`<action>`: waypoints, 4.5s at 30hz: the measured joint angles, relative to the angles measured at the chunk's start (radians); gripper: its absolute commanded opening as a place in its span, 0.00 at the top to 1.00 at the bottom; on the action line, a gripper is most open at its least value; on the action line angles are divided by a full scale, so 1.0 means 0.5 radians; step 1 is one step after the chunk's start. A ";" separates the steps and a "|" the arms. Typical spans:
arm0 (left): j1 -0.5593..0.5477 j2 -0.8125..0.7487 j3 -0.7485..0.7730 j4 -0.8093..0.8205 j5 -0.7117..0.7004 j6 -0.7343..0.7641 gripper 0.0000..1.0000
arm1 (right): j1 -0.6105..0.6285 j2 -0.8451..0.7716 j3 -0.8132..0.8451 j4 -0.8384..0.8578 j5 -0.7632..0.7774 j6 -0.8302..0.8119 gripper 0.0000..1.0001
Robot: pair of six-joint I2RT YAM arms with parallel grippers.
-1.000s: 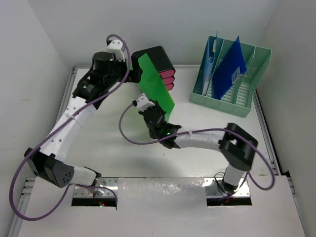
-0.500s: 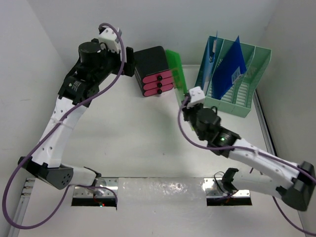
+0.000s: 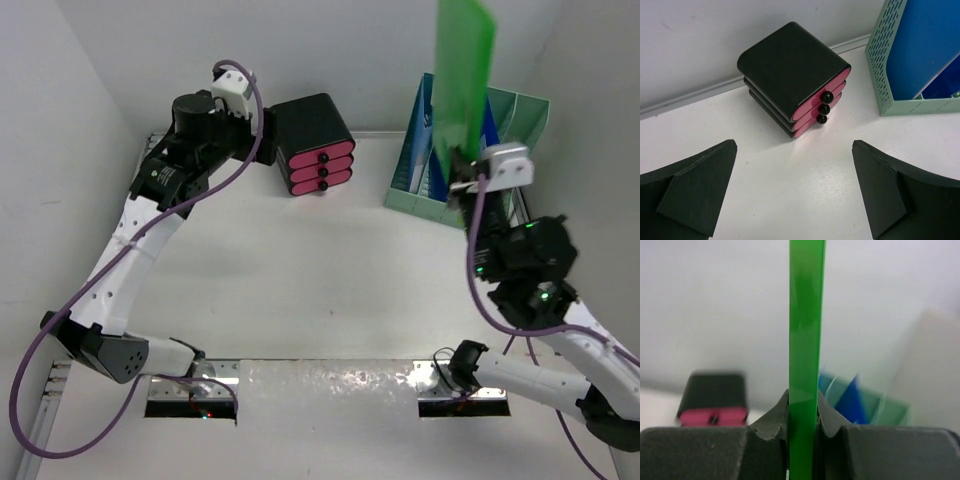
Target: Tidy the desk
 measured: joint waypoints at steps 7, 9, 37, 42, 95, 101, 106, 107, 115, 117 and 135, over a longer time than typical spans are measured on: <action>0.000 0.019 -0.089 0.069 0.032 0.003 0.01 | -0.002 0.393 0.892 0.260 0.184 -0.760 1.00; 0.000 0.027 -0.101 0.083 0.053 0.002 0.00 | -0.033 0.539 1.118 0.254 0.246 -0.916 1.00; 0.000 0.102 -0.249 0.143 0.116 0.040 0.01 | -2.392 1.170 0.832 -0.311 -1.631 0.824 1.00; 0.000 0.146 -0.249 0.144 0.115 0.050 0.01 | -2.455 1.157 0.553 -0.007 -1.857 1.038 1.00; 0.000 0.479 -0.249 0.215 0.076 0.155 0.00 | -2.124 1.957 -0.978 2.586 -1.417 0.864 1.00; 0.000 0.479 -0.249 0.217 0.076 0.193 0.00 | -2.146 2.004 -0.935 2.608 -1.553 0.919 0.67; 0.000 0.479 -0.249 0.217 0.076 0.208 0.01 | -2.166 1.998 -0.947 2.473 -1.605 1.009 0.41; 0.000 0.479 -0.249 0.216 0.076 0.214 0.01 | -2.170 1.988 -0.960 2.444 -1.602 1.014 0.38; 0.000 0.494 -0.249 0.214 0.077 0.249 0.00 | -2.209 1.620 -0.762 2.045 -1.599 1.032 0.33; 0.000 0.494 -0.249 0.216 0.079 0.253 0.00 | -2.210 1.545 -0.602 1.864 -1.569 1.032 0.34; 0.040 0.494 -0.288 0.215 0.095 0.295 0.01 | -2.212 1.682 0.285 0.735 -1.402 1.031 1.00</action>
